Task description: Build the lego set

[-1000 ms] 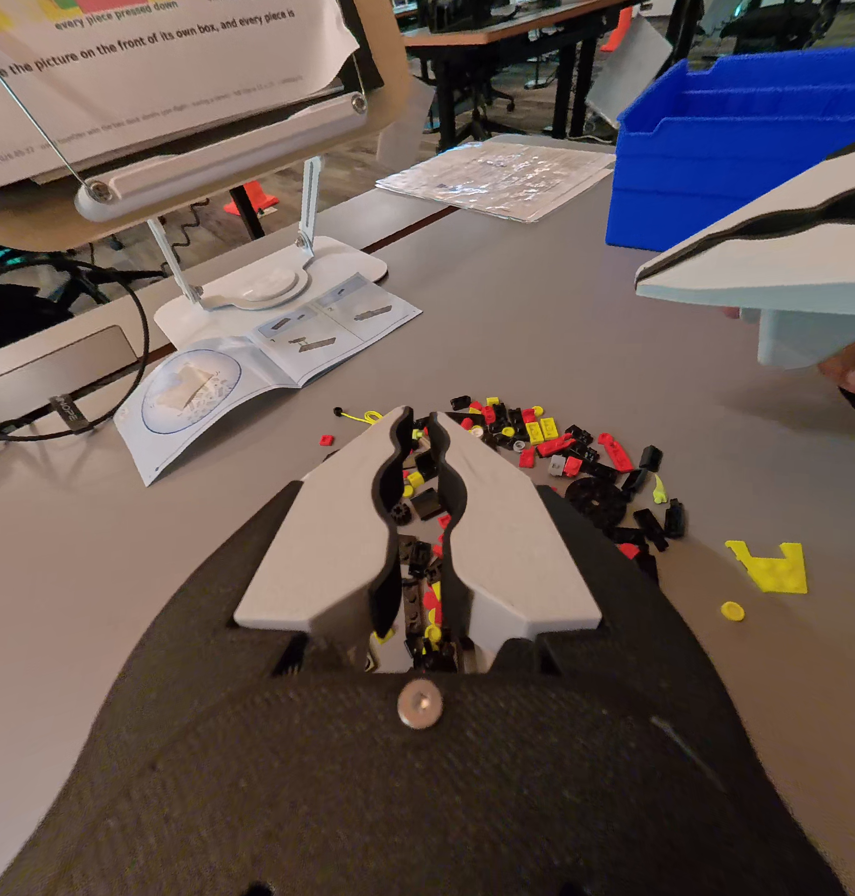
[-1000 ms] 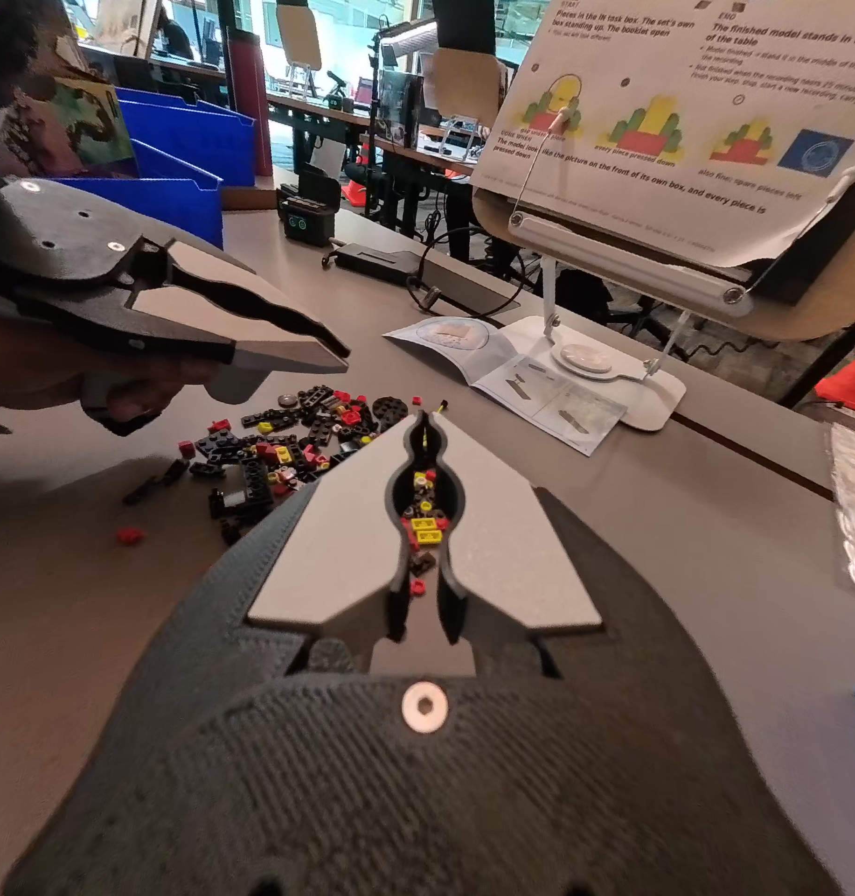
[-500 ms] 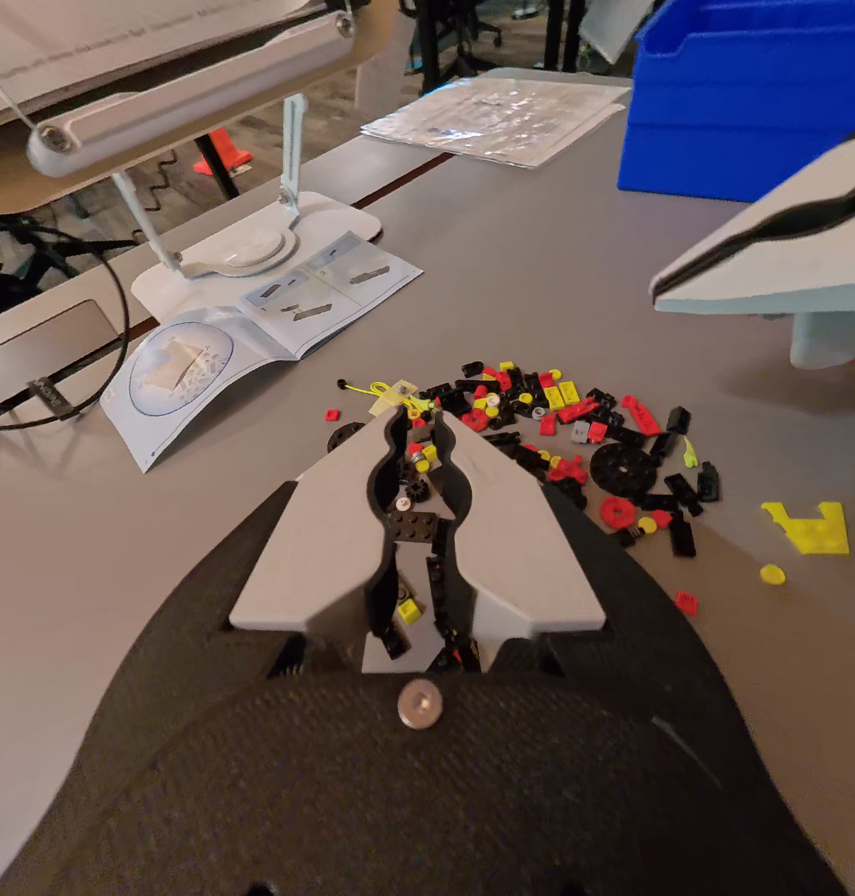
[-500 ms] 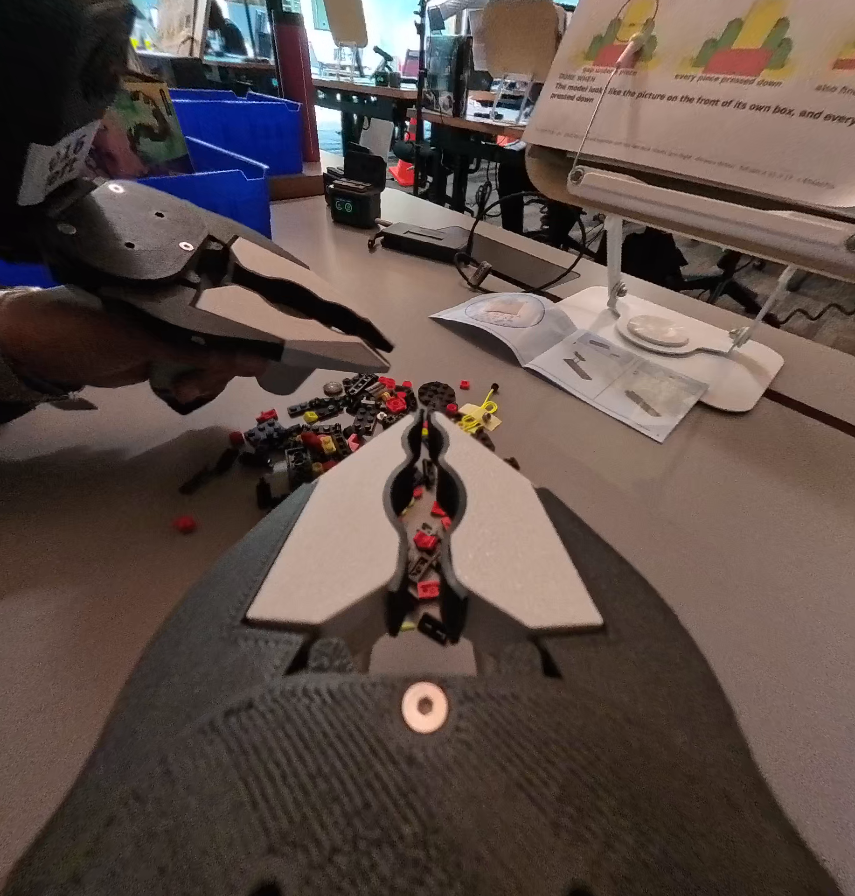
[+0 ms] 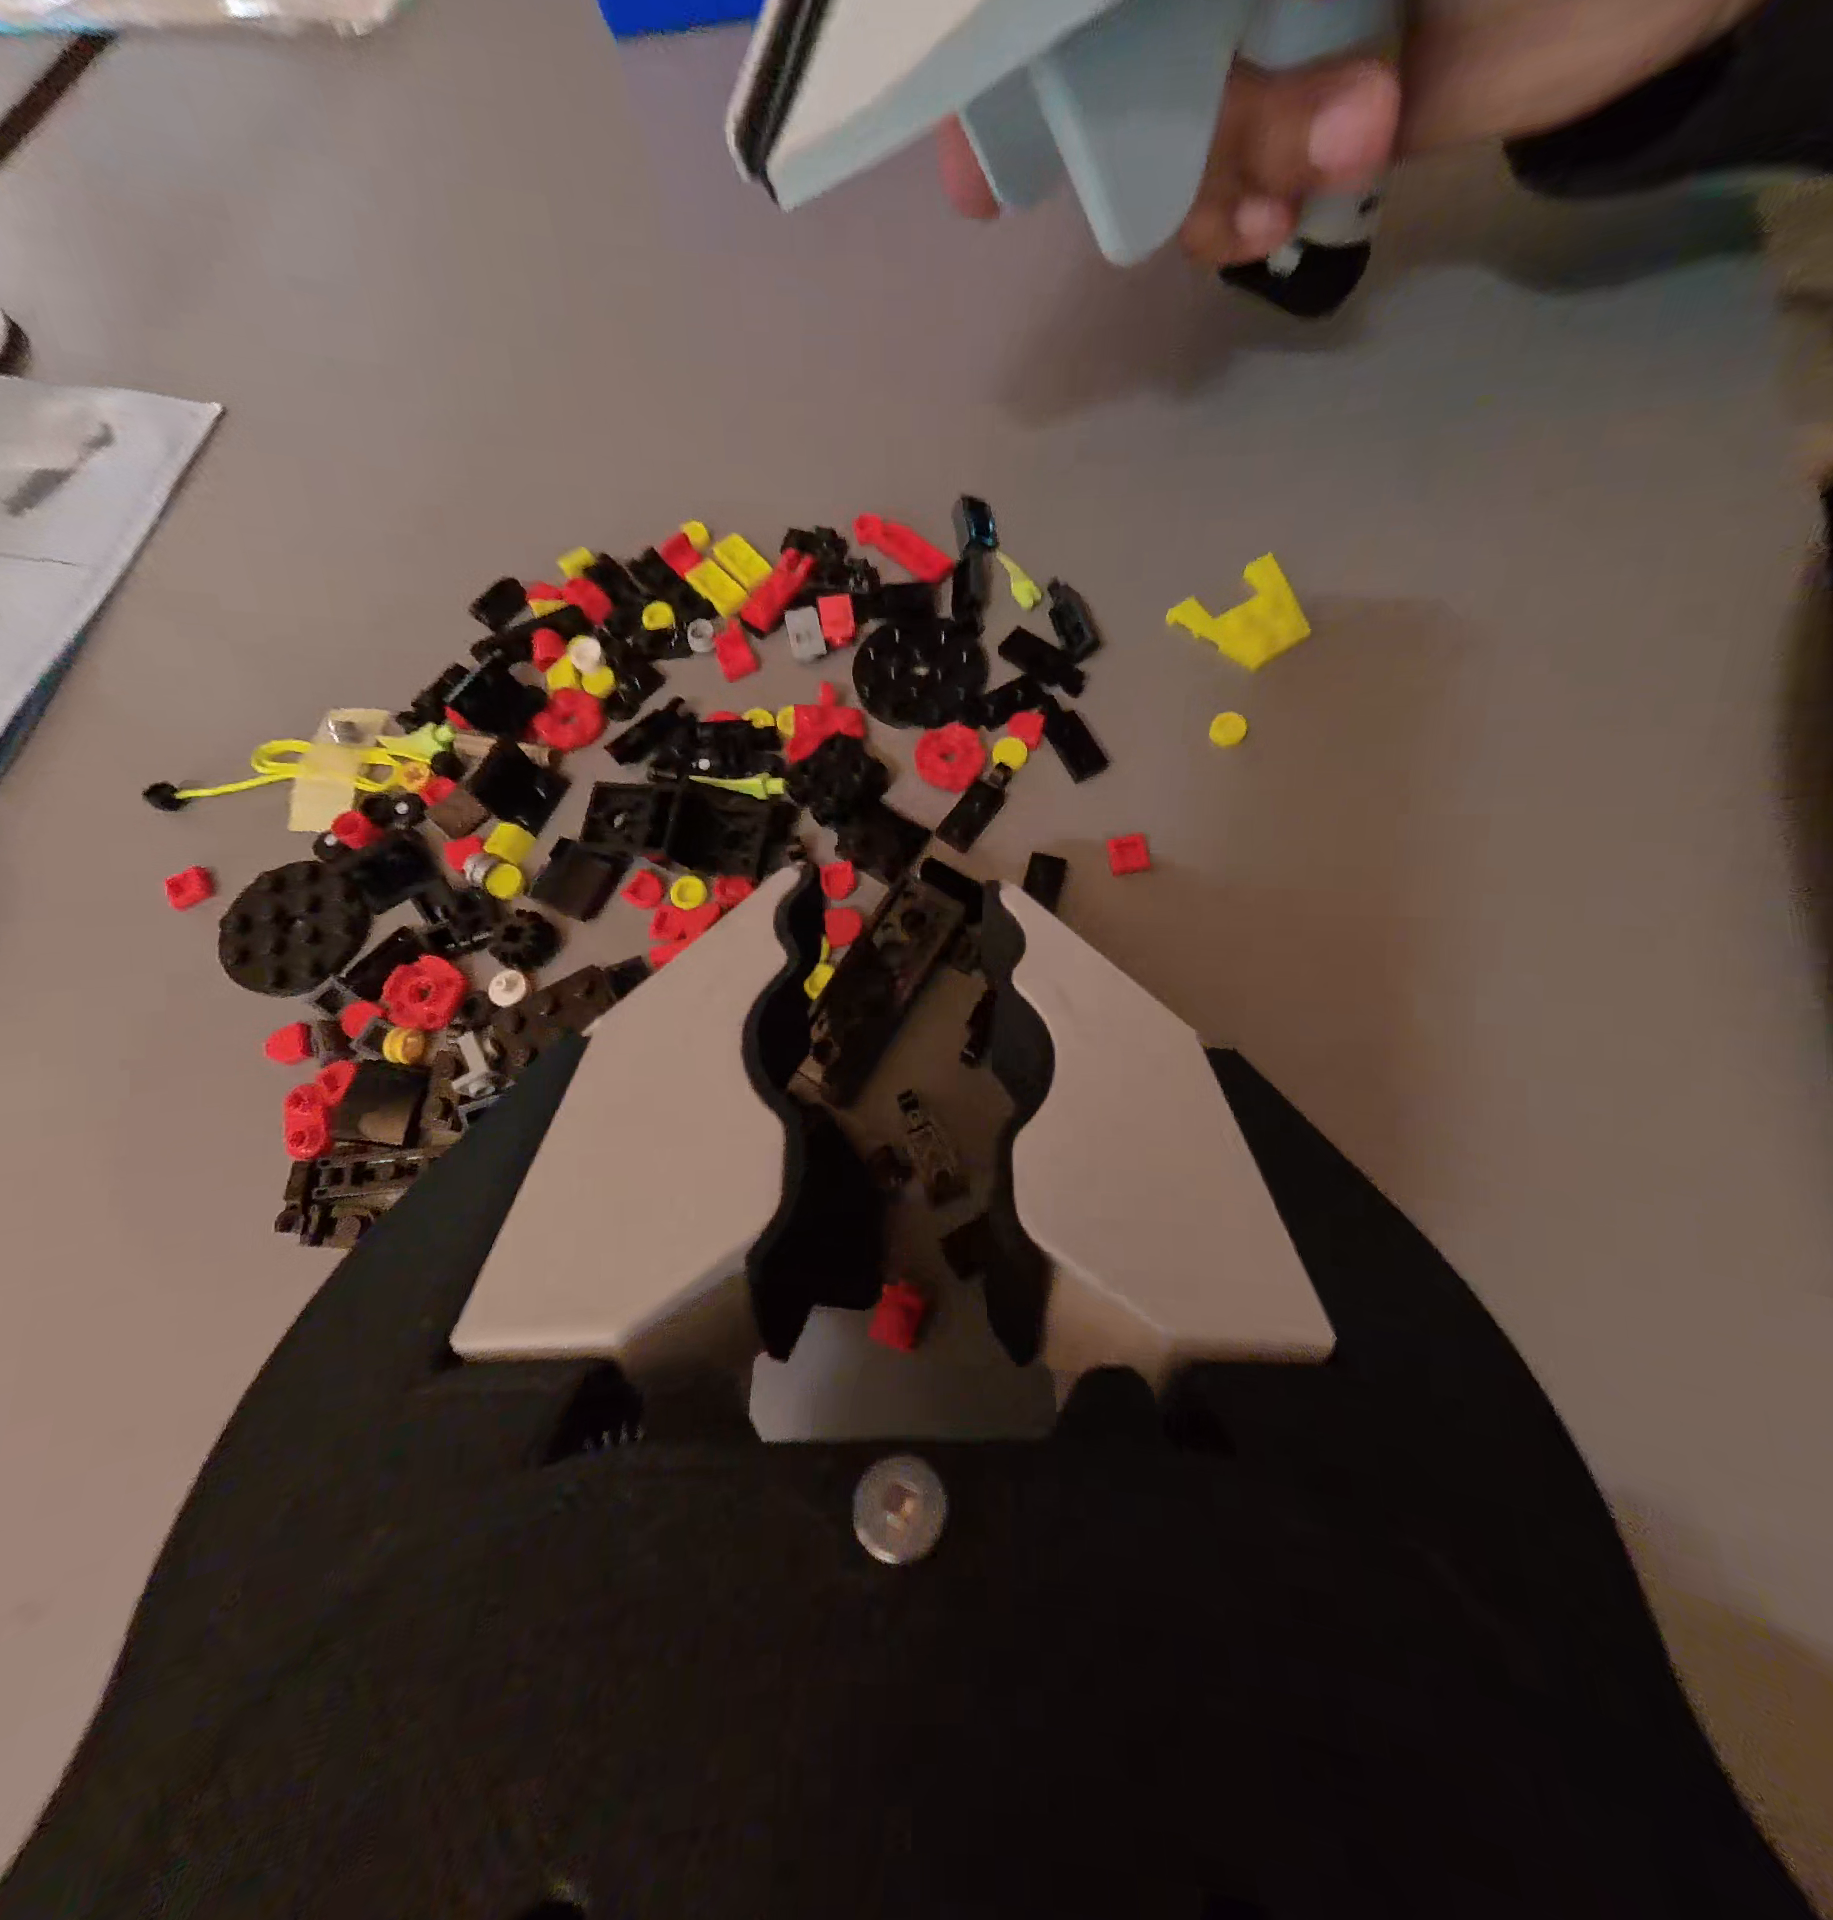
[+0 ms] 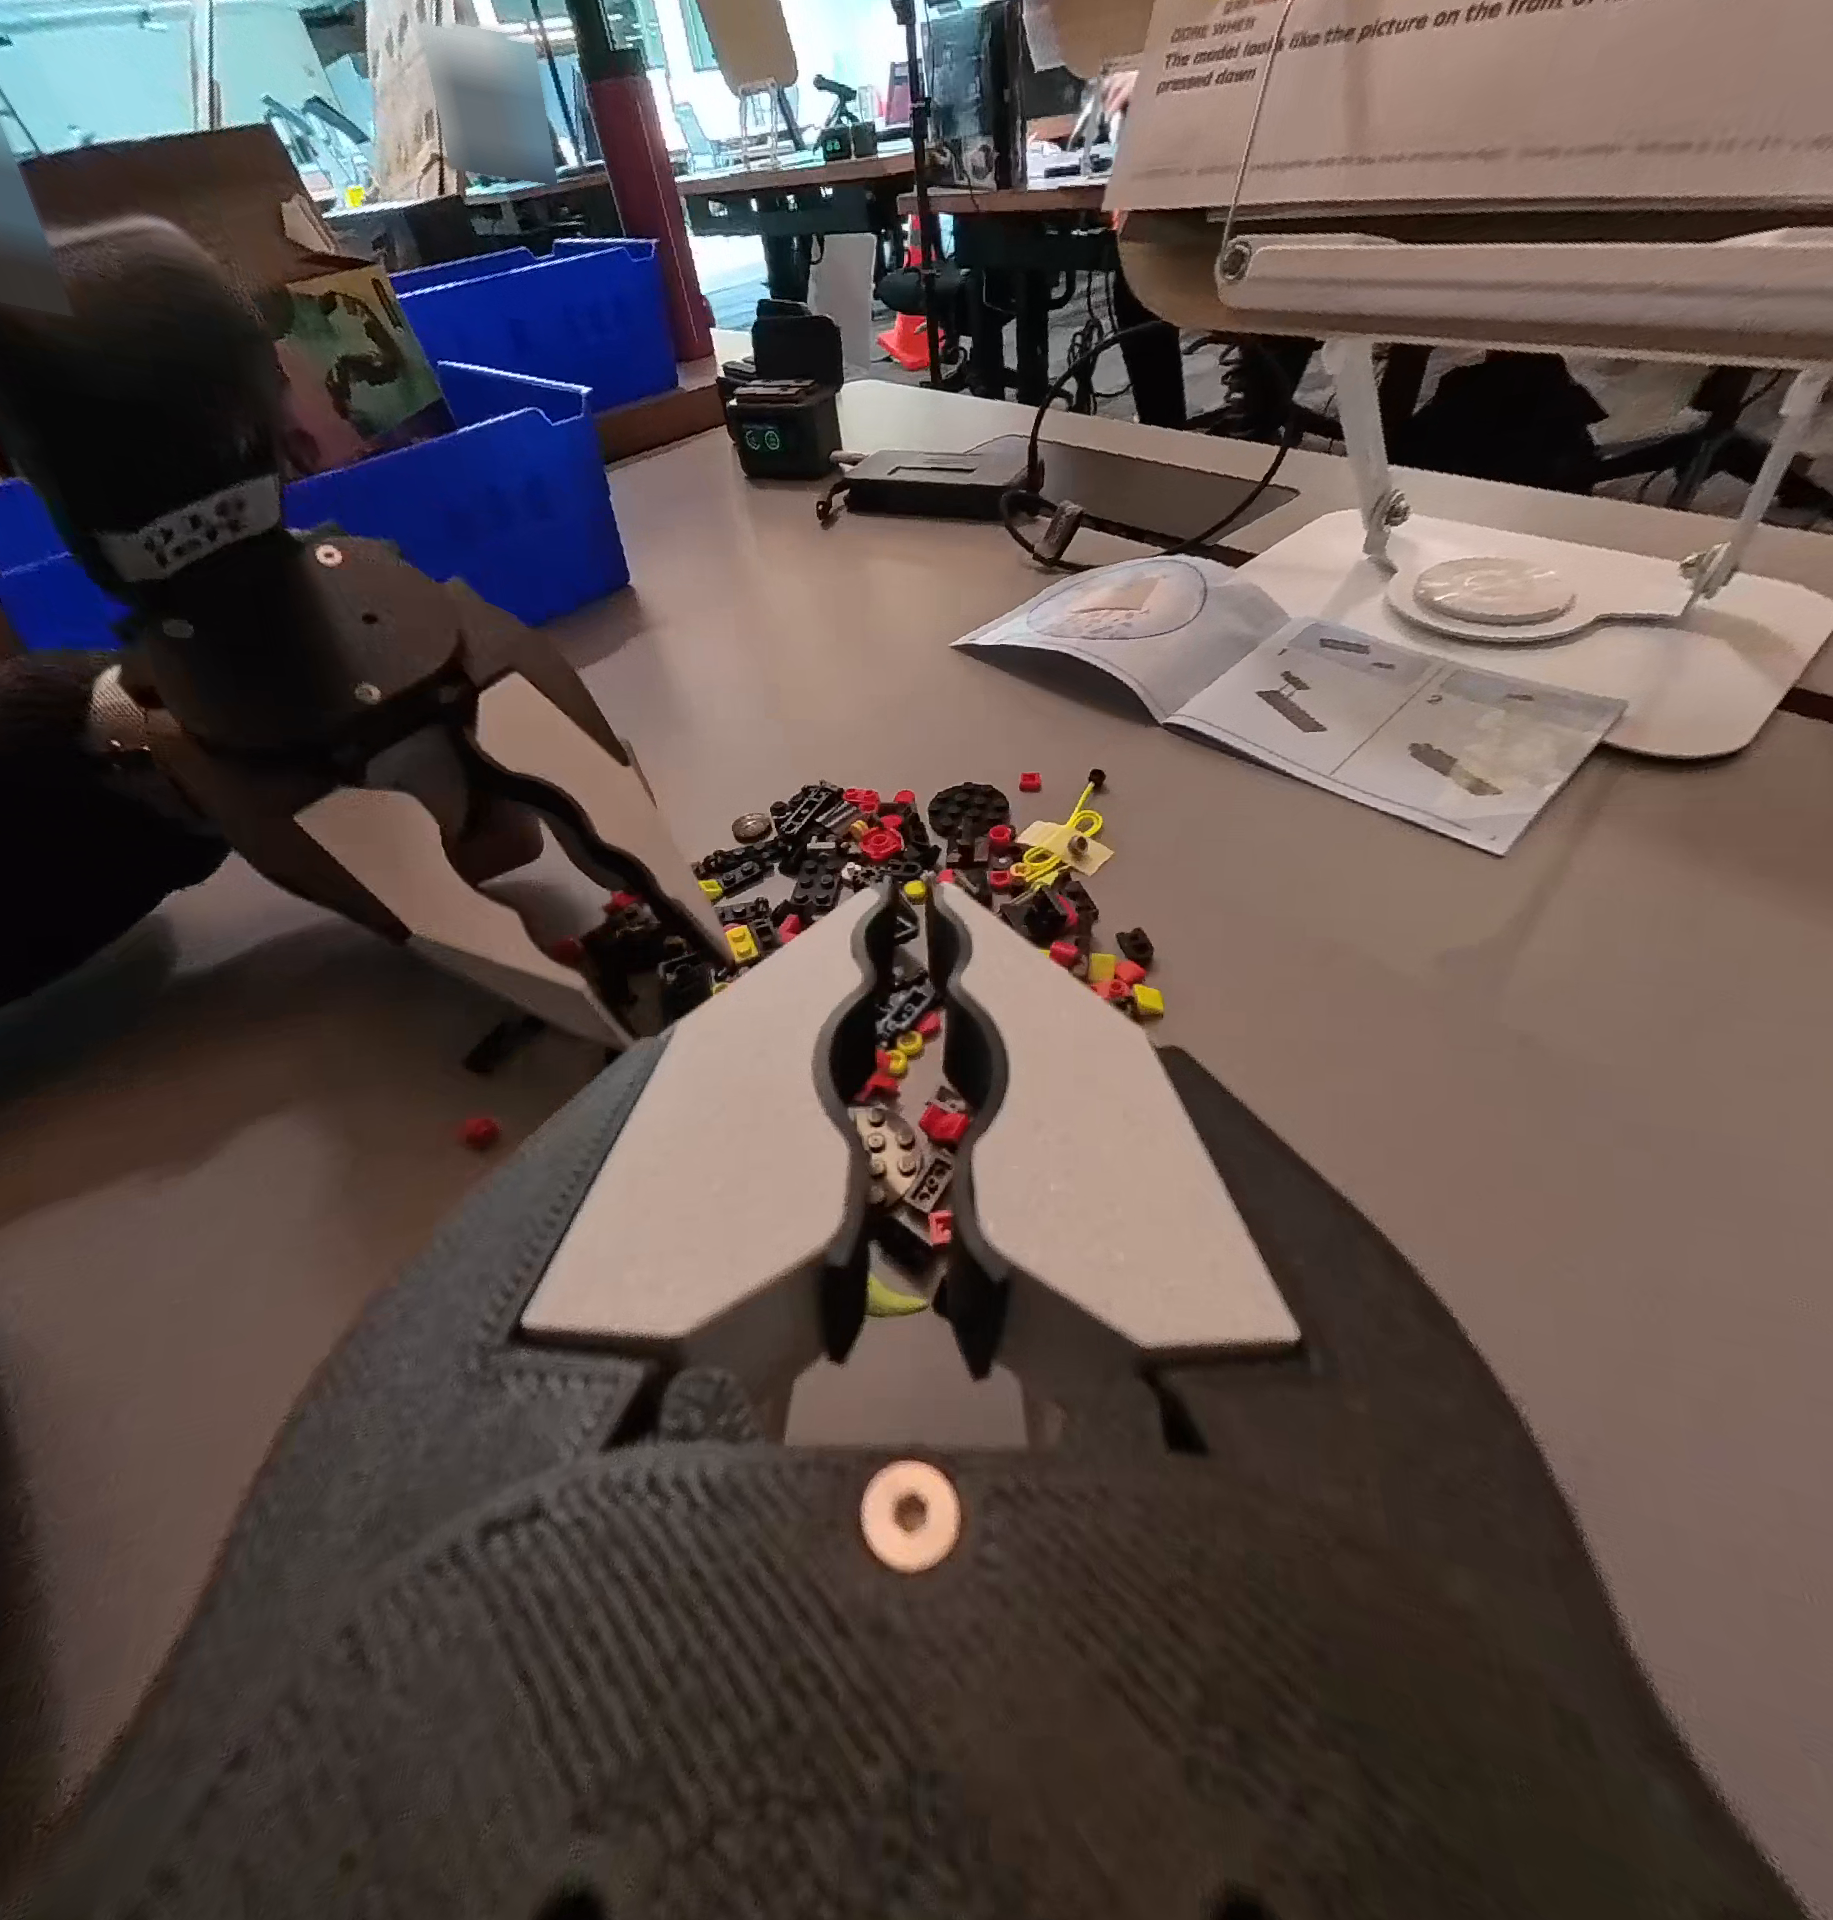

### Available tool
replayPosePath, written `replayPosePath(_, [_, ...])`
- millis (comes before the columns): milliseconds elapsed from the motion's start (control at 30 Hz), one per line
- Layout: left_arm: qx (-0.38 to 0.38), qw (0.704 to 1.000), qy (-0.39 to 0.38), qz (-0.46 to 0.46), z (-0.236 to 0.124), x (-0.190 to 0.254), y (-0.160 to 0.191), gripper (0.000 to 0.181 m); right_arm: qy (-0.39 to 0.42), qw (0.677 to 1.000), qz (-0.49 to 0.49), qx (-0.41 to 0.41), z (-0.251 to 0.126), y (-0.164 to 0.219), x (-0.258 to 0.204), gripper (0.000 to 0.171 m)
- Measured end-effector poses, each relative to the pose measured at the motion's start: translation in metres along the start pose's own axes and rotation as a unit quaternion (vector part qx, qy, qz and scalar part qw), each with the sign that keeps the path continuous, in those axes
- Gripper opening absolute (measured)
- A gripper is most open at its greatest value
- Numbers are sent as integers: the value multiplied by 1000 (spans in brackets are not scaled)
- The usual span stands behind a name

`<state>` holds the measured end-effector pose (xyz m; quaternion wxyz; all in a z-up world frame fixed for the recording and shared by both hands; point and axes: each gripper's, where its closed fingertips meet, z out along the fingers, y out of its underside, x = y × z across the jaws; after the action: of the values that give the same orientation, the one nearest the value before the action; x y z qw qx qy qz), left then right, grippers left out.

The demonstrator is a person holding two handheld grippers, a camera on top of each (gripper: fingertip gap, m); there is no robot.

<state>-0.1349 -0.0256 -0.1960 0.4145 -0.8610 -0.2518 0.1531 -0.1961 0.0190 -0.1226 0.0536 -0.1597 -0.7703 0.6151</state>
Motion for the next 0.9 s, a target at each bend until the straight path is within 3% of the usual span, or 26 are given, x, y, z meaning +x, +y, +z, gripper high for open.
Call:
replayPosePath(600, [-44, 999, 8, -5, 10, 6, 12, 8, -37, 999, 9, 14, -2, -5, -15, 7])
replayPosePath(900, [11, 1000, 0, -15, 1, 0, -7, 6, -32, 999, -10, 8, -1, -3, -16, 6])
